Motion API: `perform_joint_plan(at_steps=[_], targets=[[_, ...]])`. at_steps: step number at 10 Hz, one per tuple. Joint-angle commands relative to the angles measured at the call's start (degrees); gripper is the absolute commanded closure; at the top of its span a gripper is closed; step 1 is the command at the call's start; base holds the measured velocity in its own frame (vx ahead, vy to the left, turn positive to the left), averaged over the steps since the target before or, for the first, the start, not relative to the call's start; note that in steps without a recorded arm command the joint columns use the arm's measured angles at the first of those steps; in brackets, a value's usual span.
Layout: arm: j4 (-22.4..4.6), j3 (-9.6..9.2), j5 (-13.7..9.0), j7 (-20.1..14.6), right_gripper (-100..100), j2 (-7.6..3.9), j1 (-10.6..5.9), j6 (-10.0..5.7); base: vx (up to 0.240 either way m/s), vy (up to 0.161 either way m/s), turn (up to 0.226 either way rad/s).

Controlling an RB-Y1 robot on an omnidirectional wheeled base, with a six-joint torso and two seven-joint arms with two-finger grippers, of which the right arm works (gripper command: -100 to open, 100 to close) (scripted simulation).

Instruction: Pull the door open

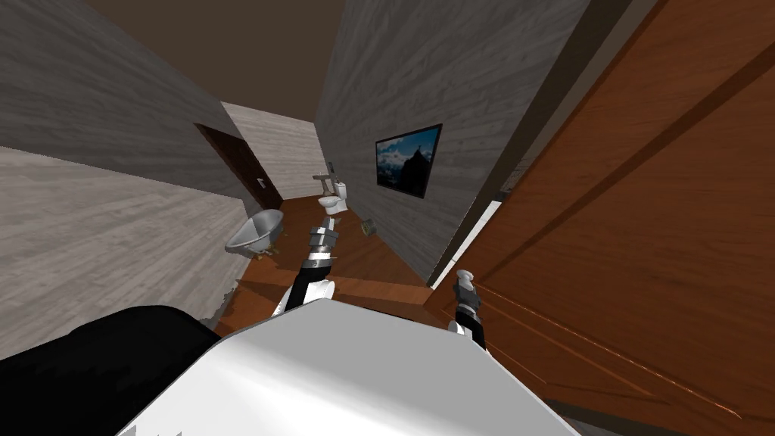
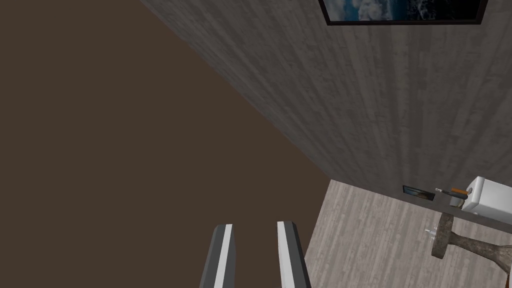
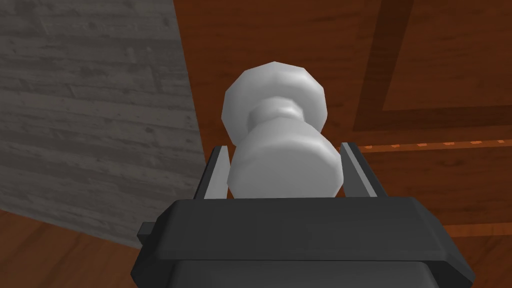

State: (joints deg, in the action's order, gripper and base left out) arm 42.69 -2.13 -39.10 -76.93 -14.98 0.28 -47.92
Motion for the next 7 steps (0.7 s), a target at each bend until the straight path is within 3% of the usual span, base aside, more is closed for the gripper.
perform_joint_plan(at_steps=[1, 7], targets=[[0.2, 0.11, 0.0, -0.3, 100, 0.17, 0.46, 0.3, -0.215, -0.039, 0.254], [-0.5, 1.24, -0.3, -1.7, 100, -0.68, 0.8, 0.09, -0.176, -0.038, 0.253]])
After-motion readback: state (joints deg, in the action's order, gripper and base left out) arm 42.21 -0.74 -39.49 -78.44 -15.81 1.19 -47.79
